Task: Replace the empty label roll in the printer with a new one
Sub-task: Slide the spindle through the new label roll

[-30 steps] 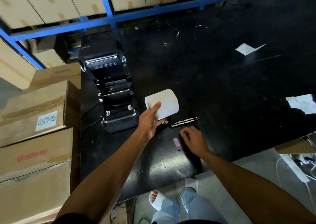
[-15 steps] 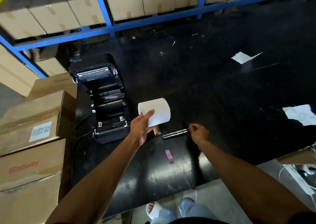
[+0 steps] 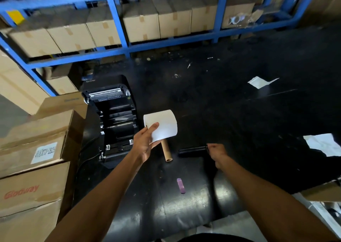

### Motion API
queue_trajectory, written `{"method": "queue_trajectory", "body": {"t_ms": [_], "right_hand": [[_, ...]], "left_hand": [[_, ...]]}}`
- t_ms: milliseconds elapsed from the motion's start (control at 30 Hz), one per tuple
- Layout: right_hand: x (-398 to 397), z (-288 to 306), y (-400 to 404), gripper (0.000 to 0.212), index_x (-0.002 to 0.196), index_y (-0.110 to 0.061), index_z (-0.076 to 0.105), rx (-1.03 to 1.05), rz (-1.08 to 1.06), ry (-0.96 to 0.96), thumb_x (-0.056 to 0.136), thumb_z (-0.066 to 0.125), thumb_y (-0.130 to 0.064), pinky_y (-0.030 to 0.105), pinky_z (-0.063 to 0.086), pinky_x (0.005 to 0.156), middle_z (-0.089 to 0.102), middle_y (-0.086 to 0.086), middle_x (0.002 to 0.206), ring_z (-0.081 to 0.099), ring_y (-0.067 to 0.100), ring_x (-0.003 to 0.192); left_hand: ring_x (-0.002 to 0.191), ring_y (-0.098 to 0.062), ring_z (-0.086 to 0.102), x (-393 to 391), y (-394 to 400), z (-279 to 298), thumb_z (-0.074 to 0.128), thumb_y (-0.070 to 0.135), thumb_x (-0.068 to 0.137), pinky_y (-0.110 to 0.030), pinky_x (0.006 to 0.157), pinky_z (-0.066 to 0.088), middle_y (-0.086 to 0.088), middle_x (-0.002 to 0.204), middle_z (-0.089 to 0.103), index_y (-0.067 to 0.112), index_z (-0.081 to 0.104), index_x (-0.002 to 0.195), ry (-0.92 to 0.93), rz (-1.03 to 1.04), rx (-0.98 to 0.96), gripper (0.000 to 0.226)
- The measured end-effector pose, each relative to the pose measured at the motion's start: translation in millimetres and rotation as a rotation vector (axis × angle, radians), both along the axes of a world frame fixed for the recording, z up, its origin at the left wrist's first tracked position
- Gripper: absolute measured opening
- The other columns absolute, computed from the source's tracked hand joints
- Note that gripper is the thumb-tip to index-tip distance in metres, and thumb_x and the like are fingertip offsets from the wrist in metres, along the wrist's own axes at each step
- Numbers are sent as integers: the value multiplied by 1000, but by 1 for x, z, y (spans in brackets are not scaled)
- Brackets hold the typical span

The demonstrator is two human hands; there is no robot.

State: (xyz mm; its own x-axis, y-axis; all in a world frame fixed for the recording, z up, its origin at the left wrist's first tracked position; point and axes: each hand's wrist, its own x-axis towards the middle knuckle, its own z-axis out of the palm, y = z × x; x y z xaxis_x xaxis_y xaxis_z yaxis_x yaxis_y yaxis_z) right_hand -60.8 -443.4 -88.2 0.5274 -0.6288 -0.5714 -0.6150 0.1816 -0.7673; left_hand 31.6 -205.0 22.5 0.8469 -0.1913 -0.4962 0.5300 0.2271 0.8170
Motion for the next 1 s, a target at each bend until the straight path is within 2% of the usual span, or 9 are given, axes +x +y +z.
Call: {"method": "queue_trajectory", "body": {"t_ms": [100, 200, 300, 400, 567, 667, 800, 867, 1000], "right_hand": [[11, 26, 3, 23, 105, 1, 69, 163, -62, -124, 94, 49, -3, 28, 47, 57, 63, 8, 77, 54, 16, 65], [24, 59, 8, 28, 115, 1, 64, 311, -138, -277, 97, 43, 0, 19, 49, 46, 59, 6, 76, 52, 13, 62], [38, 88, 13, 28, 117, 3, 61, 402, -184, -413, 99, 41, 0, 16, 49, 56, 61, 5, 86, 53, 11, 70], [56, 105, 18, 30, 124, 1, 60, 458, -169, -491, 100, 43, -3, 19, 49, 72, 64, 10, 107, 58, 11, 81], [79, 120, 28, 29, 123, -5, 62, 456, -54, -510, 100, 45, -8, 19, 49, 76, 66, 6, 115, 62, 11, 98], [85, 123, 34, 28, 122, -6, 62, 425, -20, -506, 100, 44, -7, 19, 49, 78, 66, 5, 114, 62, 11, 100], [91, 118, 37, 30, 124, -7, 61, 386, 6, -486, 99, 45, -8, 24, 50, 91, 65, 6, 121, 61, 17, 113], [94, 115, 37, 30, 125, -8, 62, 364, 25, -466, 99, 46, -9, 27, 49, 96, 65, 6, 123, 60, 18, 116], [101, 112, 39, 31, 125, -10, 62, 287, 76, -470, 100, 44, -11, 23, 51, 85, 67, 6, 122, 63, 16, 110]], "left_hand": [[113, -29, 64, 10, 7, 7, 73, 21, 86, -50, 98, 52, -11, 117, 70, 11, 67, 110, 10, -7, -89, 26], [117, -31, 60, 18, 14, 14, 68, 22, 90, -53, 101, 48, -14, 124, 65, 11, 62, 118, 36, 8, -245, 31], [121, -34, 57, 25, 19, 20, 65, 23, 92, -57, 103, 46, -15, 128, 62, 11, 59, 119, 28, 7, -334, 30], [123, -35, 56, 33, 27, 26, 64, 21, 92, -59, 103, 46, -16, 130, 60, 11, 58, 121, 1, -13, -334, 32], [122, -38, 57, 42, 36, 33, 67, 19, 90, -59, 104, 44, -19, 132, 58, 8, 55, 123, -13, -61, -258, 37], [120, -38, 58, 44, 39, 33, 69, 20, 88, -58, 100, 49, -19, 135, 57, 8, 48, 133, -38, -58, -233, 51], [121, -40, 58, 47, 42, 33, 75, 21, 83, -58, 90, 55, -20, 138, 51, 12, 37, 141, -49, -11, -244, 69], [121, -40, 56, 49, 44, 34, 74, 19, 84, -60, 91, 54, -18, 137, 50, 17, 35, 141, -45, 2, -250, 69], [126, -38, 53, 52, 51, 33, 74, 22, 83, -59, 97, 50, -14, 140, 52, 25, 48, 138, -104, -100, -230, 61]]}}
